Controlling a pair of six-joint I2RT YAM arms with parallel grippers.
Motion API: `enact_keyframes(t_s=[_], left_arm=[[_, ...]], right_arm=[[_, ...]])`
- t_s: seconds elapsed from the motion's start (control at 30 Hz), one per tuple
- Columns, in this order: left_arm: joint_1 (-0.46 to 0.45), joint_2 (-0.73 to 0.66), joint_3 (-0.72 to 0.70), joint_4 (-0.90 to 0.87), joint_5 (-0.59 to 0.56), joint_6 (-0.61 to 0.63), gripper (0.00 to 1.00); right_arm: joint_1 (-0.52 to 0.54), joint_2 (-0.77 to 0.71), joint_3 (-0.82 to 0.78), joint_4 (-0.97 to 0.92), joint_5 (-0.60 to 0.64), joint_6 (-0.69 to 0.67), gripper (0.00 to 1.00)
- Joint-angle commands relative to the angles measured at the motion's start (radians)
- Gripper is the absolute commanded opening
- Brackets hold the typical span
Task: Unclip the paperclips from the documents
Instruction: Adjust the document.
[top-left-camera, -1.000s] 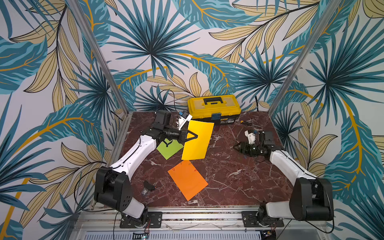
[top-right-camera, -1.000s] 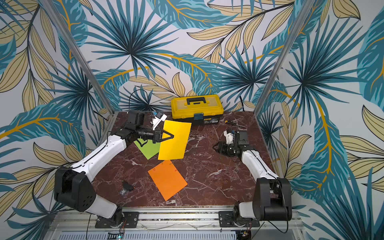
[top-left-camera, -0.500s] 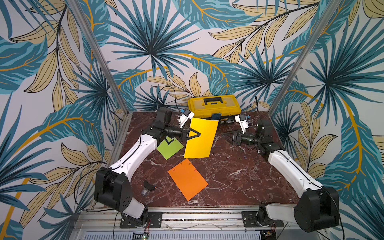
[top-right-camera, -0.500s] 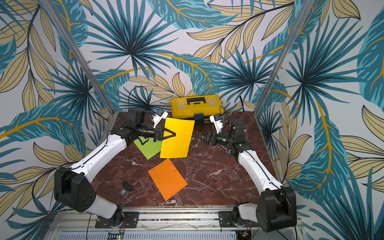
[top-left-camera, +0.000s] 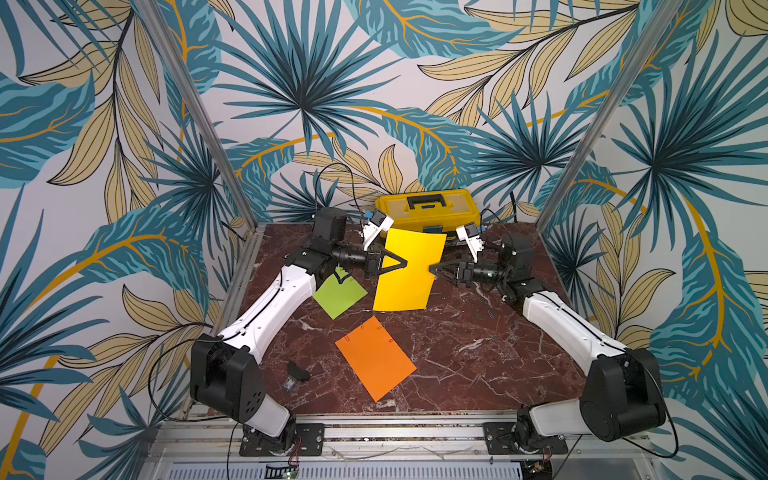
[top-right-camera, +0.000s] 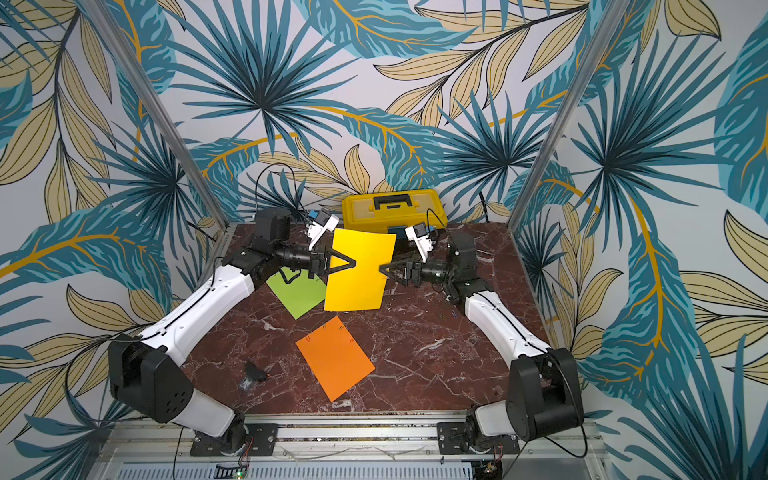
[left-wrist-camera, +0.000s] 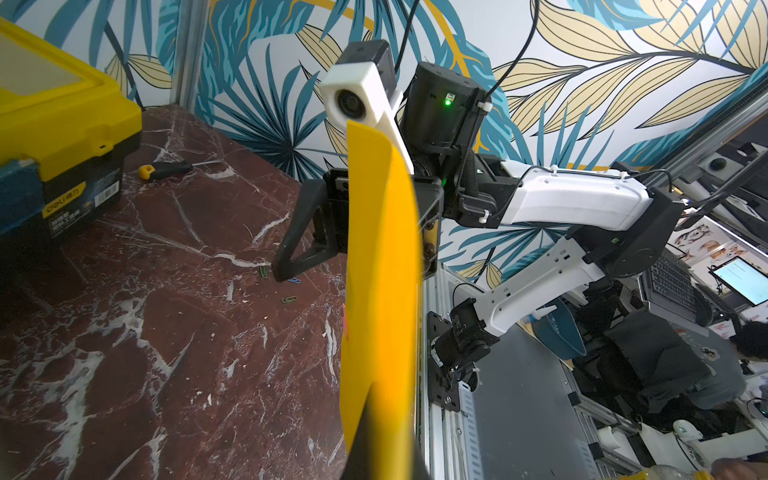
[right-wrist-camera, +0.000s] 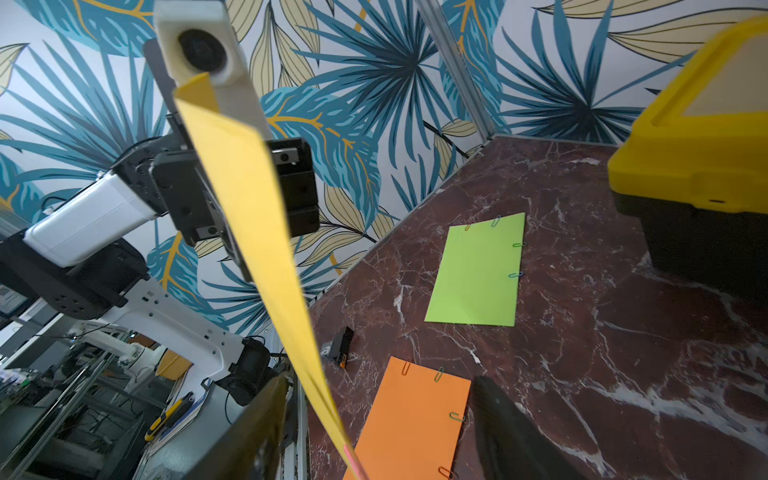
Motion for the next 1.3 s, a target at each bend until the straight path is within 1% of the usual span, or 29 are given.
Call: enact_keyframes(t_s=[0.0, 0.07, 0.13, 0.37, 0.47, 0.67, 0.73, 0.83, 0.93, 1.17, 1.27], left_arm=[[-0.008, 0.019, 0.032, 0.019, 0.025, -0.006, 0.0], [-0.008, 0.021, 0.03, 0.019, 0.024, -0.006, 0.0], [-0.008, 0.025, 0.027, 0.02, 0.019, -0.003, 0.0], [-0.007, 0.027, 0.01, 0.02, -0.002, 0.011, 0.0], [-0.004, 0.027, 0.007, 0.02, -0.006, 0.015, 0.0], [0.019, 0.012, -0.012, 0.02, -0.019, 0.019, 0.0], [0.024, 0.008, -0.018, 0.02, -0.019, 0.02, 0.0], [0.026, 0.006, -0.023, 0.02, -0.018, 0.019, 0.0], [0.025, 0.007, -0.027, 0.02, -0.016, 0.016, 0.0], [0.024, 0.006, -0.027, 0.02, -0.025, 0.013, 0.0], [0.024, 0.004, -0.029, 0.02, -0.027, 0.006, 0.06]], right_arm=[[0.018, 0.019, 0.033, 0.104, -0.086, 0.046, 0.71], [0.023, 0.029, 0.04, 0.125, -0.099, 0.066, 0.68], [0.025, 0.035, 0.038, 0.15, -0.104, 0.086, 0.64], [0.025, 0.03, 0.033, 0.153, -0.101, 0.104, 0.41], [0.025, 0.027, 0.032, 0.151, -0.098, 0.107, 0.33], [0.025, 0.021, 0.032, 0.144, -0.088, 0.108, 0.21], [0.024, 0.021, 0.032, 0.146, -0.087, 0.113, 0.19], [0.025, 0.024, 0.033, 0.155, -0.088, 0.127, 0.12], [0.024, 0.027, 0.038, 0.178, -0.096, 0.15, 0.08], [0.024, 0.028, 0.048, 0.15, -0.076, 0.139, 0.0], [0.023, 0.023, 0.05, 0.14, -0.059, 0.133, 0.0]])
